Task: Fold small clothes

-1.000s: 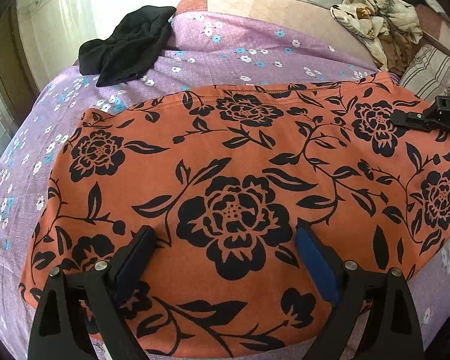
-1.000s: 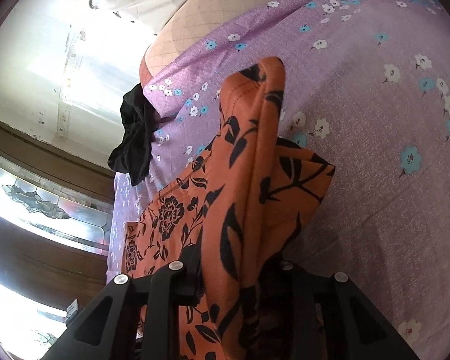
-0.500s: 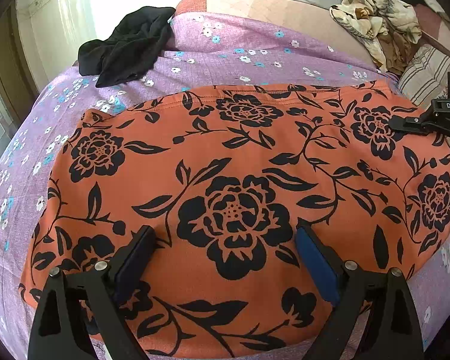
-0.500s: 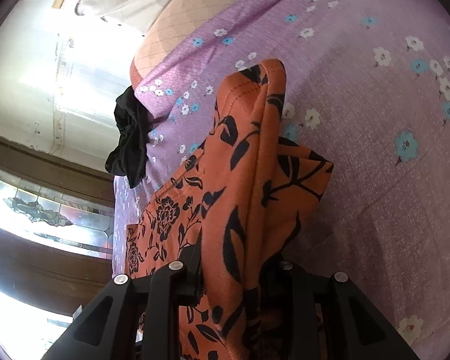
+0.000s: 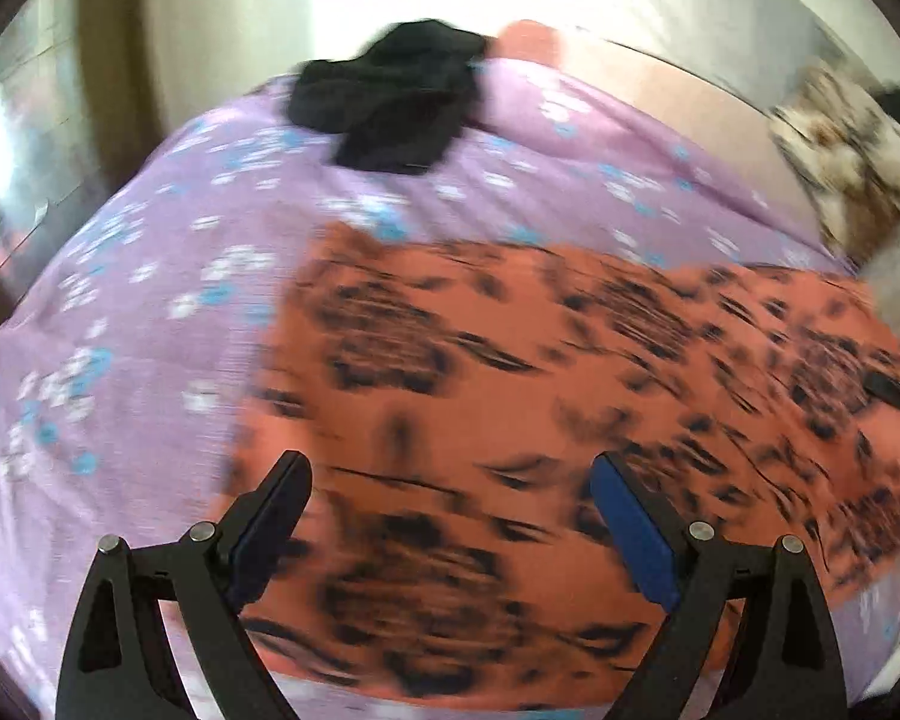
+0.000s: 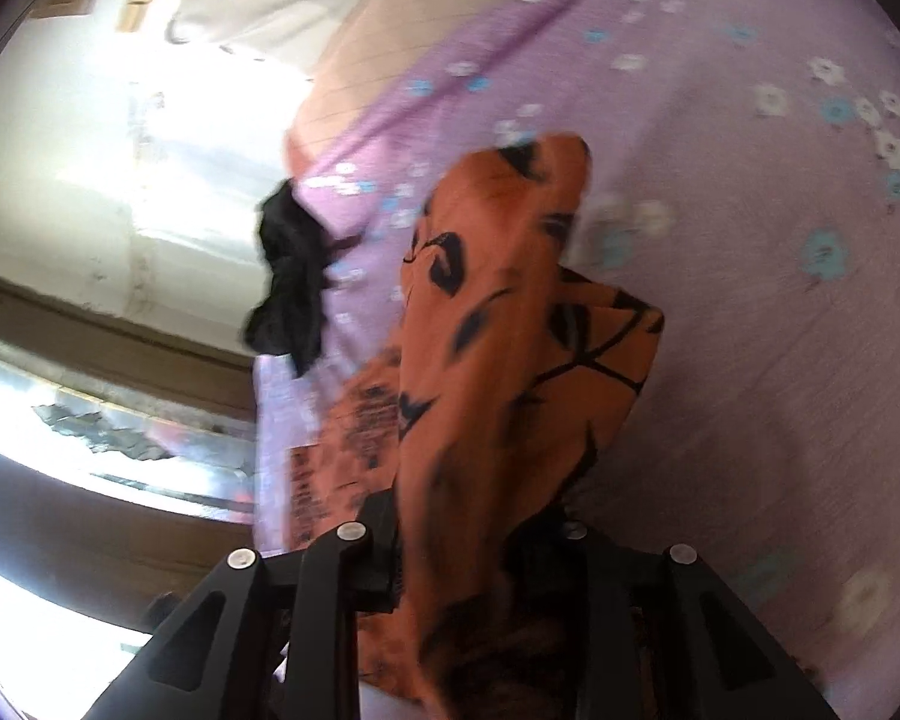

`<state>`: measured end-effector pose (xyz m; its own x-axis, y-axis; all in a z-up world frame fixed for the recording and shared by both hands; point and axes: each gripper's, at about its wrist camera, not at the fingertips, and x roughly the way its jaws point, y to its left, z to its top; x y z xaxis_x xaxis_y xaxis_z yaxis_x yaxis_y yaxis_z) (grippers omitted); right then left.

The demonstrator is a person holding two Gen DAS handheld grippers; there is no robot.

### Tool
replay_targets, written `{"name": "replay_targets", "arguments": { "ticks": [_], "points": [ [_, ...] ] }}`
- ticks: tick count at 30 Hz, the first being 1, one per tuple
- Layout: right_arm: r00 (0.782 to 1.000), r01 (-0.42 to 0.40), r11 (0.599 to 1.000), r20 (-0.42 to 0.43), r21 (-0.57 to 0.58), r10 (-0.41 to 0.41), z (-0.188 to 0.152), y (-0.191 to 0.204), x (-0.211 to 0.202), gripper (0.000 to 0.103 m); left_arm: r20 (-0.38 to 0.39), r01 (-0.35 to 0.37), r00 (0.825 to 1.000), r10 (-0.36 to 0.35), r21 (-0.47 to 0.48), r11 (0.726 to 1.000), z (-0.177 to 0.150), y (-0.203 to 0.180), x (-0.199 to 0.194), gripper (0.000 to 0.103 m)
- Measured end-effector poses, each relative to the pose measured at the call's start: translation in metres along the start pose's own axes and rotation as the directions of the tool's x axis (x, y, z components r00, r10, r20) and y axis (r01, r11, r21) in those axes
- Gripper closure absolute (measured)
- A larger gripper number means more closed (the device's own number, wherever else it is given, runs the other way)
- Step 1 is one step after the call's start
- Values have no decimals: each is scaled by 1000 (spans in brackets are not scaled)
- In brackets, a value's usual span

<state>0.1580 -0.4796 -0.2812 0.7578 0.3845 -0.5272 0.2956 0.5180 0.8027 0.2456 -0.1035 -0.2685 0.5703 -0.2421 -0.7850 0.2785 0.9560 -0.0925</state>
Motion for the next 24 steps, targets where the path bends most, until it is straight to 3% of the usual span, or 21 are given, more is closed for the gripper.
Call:
{"name": "replay_targets", "arguments": {
  "ticks": [4, 7, 11, 15, 16, 18, 19, 21, 22, 24],
  "points": [
    [995, -98, 994, -25, 42, 99, -18, 46, 20, 75, 29, -107, 993, 112, -140, 984, 18, 57, -11, 9],
    [990, -120, 991, -64, 63, 124, -29, 84, 52, 75, 26, -184, 980, 195, -238, 954, 24, 99, -17, 9],
    [982, -134, 982, -115, 130, 149, -45, 127, 105, 75, 24, -217, 971, 238, -325, 920, 25, 144, -27, 9],
    [980, -121, 954, -119, 274, 159, -65, 146, 167, 75, 35, -231, 966, 257, -334, 914, 23, 161, -33, 9],
    [980, -114, 938, -116, 328, 159, -71, 146, 185, 70, 35, -230, 966, 256, -335, 914, 23, 163, -33, 9],
    [976, -126, 899, -108, 419, 187, -81, 137, 206, 44, 35, -227, 967, 254, -340, 913, 22, 171, -33, 9],
    [966, -165, 871, -100, 463, 237, -87, 134, 217, 26, 36, -228, 966, 255, -341, 912, 21, 175, -34, 9],
    [933, -227, 832, -133, 507, 336, -96, 132, 234, 25, 41, -233, 964, 262, -339, 911, 21, 179, -36, 9],
    [922, -232, 838, -163, 494, 351, -98, 135, 236, 25, 46, -235, 963, 265, -339, 911, 20, 182, -37, 9],
    [925, -233, 881, -186, 413, 332, -98, 143, 226, 25, 55, -223, 965, 257, -342, 913, 20, 184, -40, 9]
  ]
}}
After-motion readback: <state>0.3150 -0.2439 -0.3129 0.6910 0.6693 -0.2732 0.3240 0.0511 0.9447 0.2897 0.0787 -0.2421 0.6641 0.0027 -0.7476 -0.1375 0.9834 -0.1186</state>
